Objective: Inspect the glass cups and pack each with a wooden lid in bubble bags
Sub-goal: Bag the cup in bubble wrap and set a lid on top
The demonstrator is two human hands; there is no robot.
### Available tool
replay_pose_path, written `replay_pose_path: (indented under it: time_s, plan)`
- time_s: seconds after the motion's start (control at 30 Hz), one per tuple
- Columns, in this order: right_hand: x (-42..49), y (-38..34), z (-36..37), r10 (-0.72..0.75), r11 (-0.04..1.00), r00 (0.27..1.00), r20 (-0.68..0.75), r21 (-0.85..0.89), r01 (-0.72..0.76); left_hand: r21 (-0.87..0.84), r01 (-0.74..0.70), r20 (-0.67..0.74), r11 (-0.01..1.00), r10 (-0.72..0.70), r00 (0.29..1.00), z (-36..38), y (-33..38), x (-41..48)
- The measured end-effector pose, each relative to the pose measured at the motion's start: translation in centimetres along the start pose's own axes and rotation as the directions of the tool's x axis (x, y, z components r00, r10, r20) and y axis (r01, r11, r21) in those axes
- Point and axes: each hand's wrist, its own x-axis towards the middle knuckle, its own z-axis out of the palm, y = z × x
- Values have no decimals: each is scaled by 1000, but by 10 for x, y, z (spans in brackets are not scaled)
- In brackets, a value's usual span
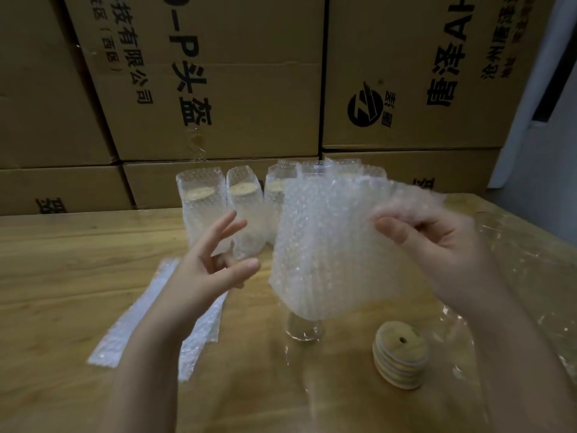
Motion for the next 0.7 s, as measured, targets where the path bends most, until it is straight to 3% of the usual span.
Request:
replay_pose_path:
  time_s: [0.17, 0.23, 0.3, 0.47, 0.6, 0.7]
  plan:
    - [-2, -7, -6, -128, 989, 978, 163, -54, 139, -97, 50, -3, 994, -50, 999, 18, -7, 2]
    - [-3, -11, -8, -183, 979, 974, 136, -61, 192, -148, 47, 108, 988, -31, 994, 17, -11, 1]
    - [-4, -12, -8, -194, 970, 979, 69, -138, 202, -205, -44, 154, 978, 77, 985, 15, -11, 0]
    - [-4, -14, -13, -212, 913, 977, -36, -363, 184, -279, -232, -52, 932, 227, 972, 4, -1, -2]
    - [-6, -17, -14, -39, 974, 998, -54, -223, 26, -259, -433, -158, 863, 405, 901, -7, 10, -4]
    - [-5, -11, -12, 183, 981, 983, -31, -58, -185, -227, -480, -174, 847, 450, 876, -9, 14, -6]
